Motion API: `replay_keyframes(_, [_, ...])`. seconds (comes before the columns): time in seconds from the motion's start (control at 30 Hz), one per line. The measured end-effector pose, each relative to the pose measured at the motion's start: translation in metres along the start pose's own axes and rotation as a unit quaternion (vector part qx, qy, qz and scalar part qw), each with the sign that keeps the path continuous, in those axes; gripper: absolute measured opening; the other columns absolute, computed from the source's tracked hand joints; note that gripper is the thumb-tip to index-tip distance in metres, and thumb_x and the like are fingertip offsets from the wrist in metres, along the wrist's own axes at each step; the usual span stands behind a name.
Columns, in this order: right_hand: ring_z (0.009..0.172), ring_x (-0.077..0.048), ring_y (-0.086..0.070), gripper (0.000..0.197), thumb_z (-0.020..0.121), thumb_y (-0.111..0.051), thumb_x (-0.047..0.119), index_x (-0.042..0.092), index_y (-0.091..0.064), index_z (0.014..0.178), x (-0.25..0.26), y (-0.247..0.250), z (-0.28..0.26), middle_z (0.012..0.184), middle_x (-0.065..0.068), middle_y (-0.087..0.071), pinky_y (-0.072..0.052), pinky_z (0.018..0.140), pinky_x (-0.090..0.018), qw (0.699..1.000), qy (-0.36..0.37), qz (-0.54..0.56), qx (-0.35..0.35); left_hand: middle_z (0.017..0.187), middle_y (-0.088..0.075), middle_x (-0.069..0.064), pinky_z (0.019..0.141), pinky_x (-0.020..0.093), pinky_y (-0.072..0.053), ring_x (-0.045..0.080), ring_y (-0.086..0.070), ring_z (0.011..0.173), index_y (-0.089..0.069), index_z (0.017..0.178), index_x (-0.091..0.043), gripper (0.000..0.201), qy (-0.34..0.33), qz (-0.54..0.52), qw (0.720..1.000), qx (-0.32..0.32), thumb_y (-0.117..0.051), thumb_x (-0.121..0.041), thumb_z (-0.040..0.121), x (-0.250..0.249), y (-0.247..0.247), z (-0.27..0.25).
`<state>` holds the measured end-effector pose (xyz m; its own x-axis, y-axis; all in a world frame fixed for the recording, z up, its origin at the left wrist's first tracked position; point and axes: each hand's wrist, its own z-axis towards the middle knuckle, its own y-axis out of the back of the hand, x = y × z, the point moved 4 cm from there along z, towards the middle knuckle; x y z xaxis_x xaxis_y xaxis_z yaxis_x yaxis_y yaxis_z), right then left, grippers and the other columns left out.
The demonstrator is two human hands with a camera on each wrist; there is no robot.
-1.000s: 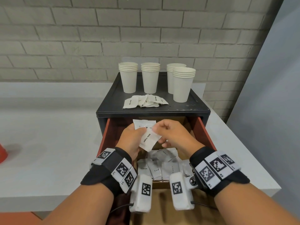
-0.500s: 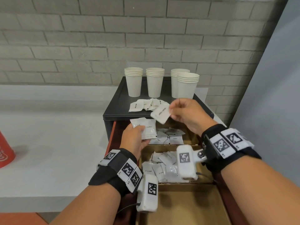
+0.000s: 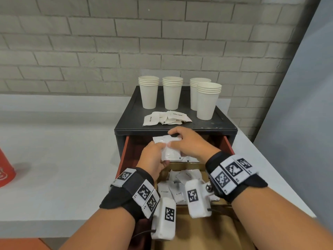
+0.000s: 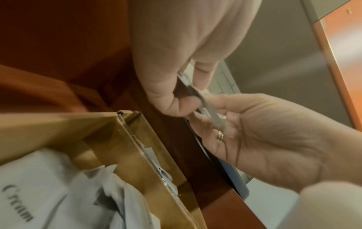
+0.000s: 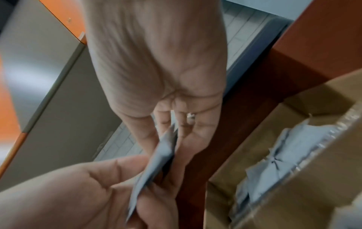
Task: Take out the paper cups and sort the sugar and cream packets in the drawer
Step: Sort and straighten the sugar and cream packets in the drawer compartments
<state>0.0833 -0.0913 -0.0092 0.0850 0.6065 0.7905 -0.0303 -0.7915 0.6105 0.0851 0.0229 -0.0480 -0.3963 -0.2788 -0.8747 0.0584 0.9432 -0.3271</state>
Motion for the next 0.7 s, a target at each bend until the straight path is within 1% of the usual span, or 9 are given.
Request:
replay_keyframes(0.07, [0.084,-0.013,-0.059,0.035,0.089,-0.059,0.009,0.022,-0.053,0.121,-0.006,-0.003,-0.003,0.103,0.002,-0.054,-0.054,0.064,-0.021,1.0,-0.012,0.01,0.023,0.091,-0.059,0.012,0.051,0.023,-0.042,0.019,-0.056,0.073,-0.052,0.095,-0.013,0.008,0.036,0.04,0.999,0.004,-0.044,-0.01,0.095,0.006,-0.002,-0.001])
replay_keyframes(0.13, [0.081,-0.012,-0.059,0.028,0.09,-0.058,0.005,0.019,-0.058,0.113,-0.012,0.001,-0.003,0.105,-0.001,-0.059,-0.052,0.059,-0.02,0.999,-0.029,0.026,0.027,0.097,-0.058,0.012,0.046,0.02,-0.04,0.016,-0.053,0.073,-0.053,0.102,-0.013,0.01,0.051,0.065,0.997,-0.003,-0.046,-0.014,0.095,0.008,-0.001,-0.001])
replay_keyframes(0.23, [0.08,-0.013,-0.058,0.023,0.09,-0.057,0.004,0.019,-0.063,0.106,-0.02,0.01,-0.002,0.106,-0.003,-0.063,-0.048,0.057,-0.021,0.997,-0.059,0.052,0.019,0.08,-0.054,0.002,0.046,0.019,-0.038,0.009,-0.043,0.061,-0.058,0.11,-0.009,0.02,0.044,0.089,0.995,-0.015,-0.048,-0.017,0.095,0.006,0.0,0.003])
replay_keyframes(0.33, [0.079,-0.013,-0.056,0.023,0.091,-0.056,0.003,0.02,-0.065,0.104,-0.028,0.018,0.0,0.11,-0.004,-0.061,-0.044,0.056,-0.02,0.995,-0.076,0.062,0.006,0.078,-0.055,0.0,0.049,0.018,-0.039,0.008,-0.042,0.06,-0.06,0.112,-0.008,0.023,0.045,0.109,0.993,-0.015,-0.051,-0.018,0.093,0.005,-0.002,0.004])
replay_keyframes(0.4, [0.087,-0.017,-0.057,0.023,0.09,-0.055,0.001,0.02,-0.065,0.1,-0.035,0.02,0.002,0.112,-0.006,-0.062,-0.048,0.061,-0.022,0.994,-0.085,0.073,-0.008,0.082,-0.056,0.001,0.053,0.018,-0.04,0.008,-0.043,0.061,-0.06,0.108,-0.009,0.019,0.044,0.109,0.993,-0.022,-0.052,-0.019,0.093,0.004,-0.002,0.004])
replay_keyframes(0.5, [0.101,-0.02,-0.057,0.024,0.091,-0.052,-0.002,0.011,-0.068,0.105,-0.046,0.023,0.006,0.117,-0.009,-0.062,-0.05,0.082,-0.029,0.989,-0.105,0.078,-0.065,0.087,-0.055,0.002,0.056,0.02,-0.04,0.008,-0.042,0.062,-0.057,0.101,-0.013,0.011,0.041,0.09,0.994,-0.052,-0.051,-0.018,0.094,0.001,0.003,0.005])
replay_keyframes(0.57, [0.112,-0.022,-0.054,0.03,0.093,-0.048,-0.002,0.007,-0.063,0.118,-0.052,0.024,0.008,0.126,-0.01,-0.058,-0.045,0.095,-0.028,0.99,-0.115,0.021,-0.078,0.079,-0.051,0.0,0.054,0.019,-0.038,0.007,-0.04,0.057,-0.056,0.095,-0.014,0.006,0.044,0.076,0.993,-0.073,-0.051,-0.017,0.094,-0.002,0.006,0.007])
replay_keyframes(0.63, [0.122,-0.027,-0.05,0.036,0.094,-0.043,-0.003,0.004,-0.055,0.127,-0.055,0.022,0.01,0.134,-0.014,-0.052,-0.041,0.103,-0.032,0.989,-0.132,-0.04,-0.062,0.069,-0.046,-0.001,0.052,0.019,-0.035,0.008,-0.036,0.052,-0.056,0.085,-0.016,0.009,0.052,0.07,0.992,-0.09,-0.051,-0.016,0.093,-0.004,0.009,0.009])
replay_keyframes(0.7, [0.123,-0.032,-0.048,0.037,0.094,-0.038,-0.002,-0.001,-0.053,0.128,-0.055,0.022,0.011,0.133,-0.02,-0.051,-0.04,0.104,-0.035,0.984,-0.144,-0.099,-0.043,0.067,-0.044,0.0,0.053,0.019,-0.034,0.008,-0.034,0.053,-0.055,0.082,-0.015,0.011,0.064,0.065,0.991,-0.098,-0.052,-0.015,0.093,-0.005,0.01,0.01])
